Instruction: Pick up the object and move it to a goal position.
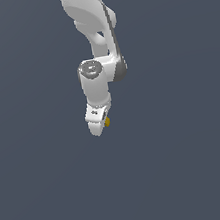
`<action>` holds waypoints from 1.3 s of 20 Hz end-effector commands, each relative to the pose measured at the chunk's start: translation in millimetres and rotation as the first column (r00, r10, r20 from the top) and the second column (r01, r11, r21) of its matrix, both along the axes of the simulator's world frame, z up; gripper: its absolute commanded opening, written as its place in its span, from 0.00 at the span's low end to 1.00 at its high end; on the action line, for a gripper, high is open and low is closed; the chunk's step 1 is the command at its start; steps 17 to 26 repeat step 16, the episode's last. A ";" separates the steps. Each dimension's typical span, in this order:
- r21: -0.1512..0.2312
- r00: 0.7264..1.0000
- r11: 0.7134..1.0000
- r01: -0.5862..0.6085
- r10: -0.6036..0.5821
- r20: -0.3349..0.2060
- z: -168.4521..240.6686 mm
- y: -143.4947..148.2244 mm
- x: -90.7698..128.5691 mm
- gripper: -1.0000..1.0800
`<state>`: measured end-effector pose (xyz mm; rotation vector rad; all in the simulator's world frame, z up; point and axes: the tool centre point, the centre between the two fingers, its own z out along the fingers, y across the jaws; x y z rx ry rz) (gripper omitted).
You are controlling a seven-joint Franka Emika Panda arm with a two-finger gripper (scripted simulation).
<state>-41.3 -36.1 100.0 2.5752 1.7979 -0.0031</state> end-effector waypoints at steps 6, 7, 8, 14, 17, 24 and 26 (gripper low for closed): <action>0.000 1.000 1.000 0.000 0.000 0.001 22.7 -2.0 -35.0 0.00; 0.000 1.000 1.000 0.000 0.000 0.001 25.0 -2.2 -38.2 0.00; 0.000 1.000 1.000 0.000 0.000 0.001 27.0 -2.3 -41.1 0.00; 0.001 1.000 1.000 0.000 0.000 0.001 34.3 -2.9 -50.7 0.00; 0.001 1.000 1.000 0.000 0.000 0.001 34.8 -2.9 -51.2 0.00; 0.001 1.000 1.000 0.000 0.000 0.001 34.8 -2.9 -51.2 0.00; 0.001 1.000 1.000 0.000 0.000 0.001 34.8 -2.9 -51.2 0.00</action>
